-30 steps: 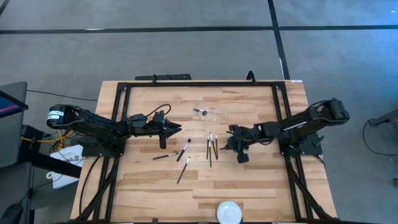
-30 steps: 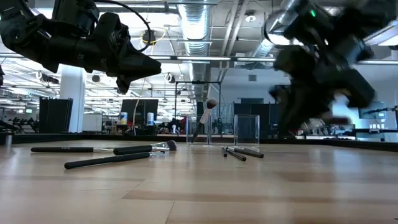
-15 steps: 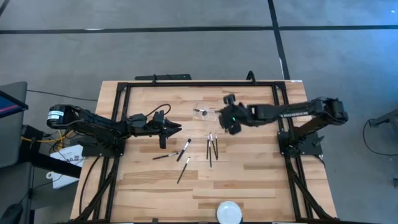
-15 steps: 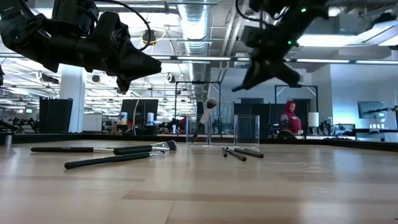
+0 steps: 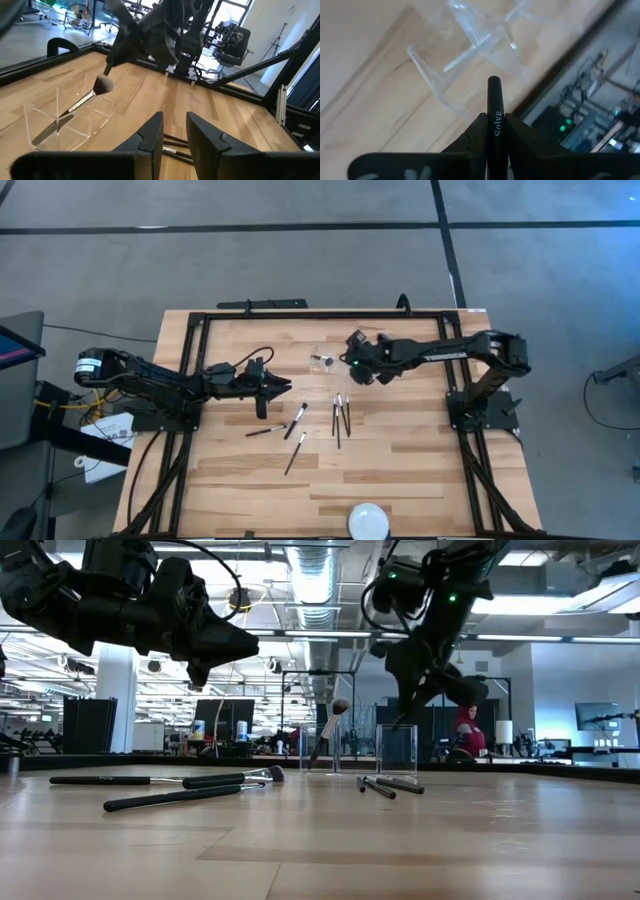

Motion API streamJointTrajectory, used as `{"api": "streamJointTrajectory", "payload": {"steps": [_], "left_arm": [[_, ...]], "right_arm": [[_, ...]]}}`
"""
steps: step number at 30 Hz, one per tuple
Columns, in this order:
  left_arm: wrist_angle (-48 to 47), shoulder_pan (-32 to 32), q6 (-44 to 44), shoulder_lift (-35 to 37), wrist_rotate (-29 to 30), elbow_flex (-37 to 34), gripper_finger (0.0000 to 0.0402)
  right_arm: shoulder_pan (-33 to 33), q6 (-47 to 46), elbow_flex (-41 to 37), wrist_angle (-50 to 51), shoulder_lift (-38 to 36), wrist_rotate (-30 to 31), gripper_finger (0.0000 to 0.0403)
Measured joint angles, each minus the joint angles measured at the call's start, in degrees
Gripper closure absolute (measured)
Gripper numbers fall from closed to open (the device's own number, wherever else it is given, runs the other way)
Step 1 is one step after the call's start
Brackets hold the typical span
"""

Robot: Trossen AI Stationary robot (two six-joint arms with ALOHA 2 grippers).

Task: Put items in baskets/containers
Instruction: Put the black highlighter brush into the transparent organizer

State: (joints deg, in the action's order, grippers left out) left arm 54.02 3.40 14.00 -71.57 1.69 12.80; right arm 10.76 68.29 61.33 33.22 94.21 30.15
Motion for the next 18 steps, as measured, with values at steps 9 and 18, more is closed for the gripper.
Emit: {"api": "streamJointTrajectory", "payload": {"steps": [9, 18], "left_arm": [[-0.32, 0.0, 0.0, 0.04, 0.0, -0.03, 0.032], [-0.84, 0.0, 0.0, 0.04, 0.0, -0.05, 0.032]], "right_arm": [[-0.66, 7.03, 3.45, 0.99, 7.53, 2.91, 0.0346], [-1.12, 6.92, 3.93, 0.78, 10.01, 7.89, 0.0299]]}}
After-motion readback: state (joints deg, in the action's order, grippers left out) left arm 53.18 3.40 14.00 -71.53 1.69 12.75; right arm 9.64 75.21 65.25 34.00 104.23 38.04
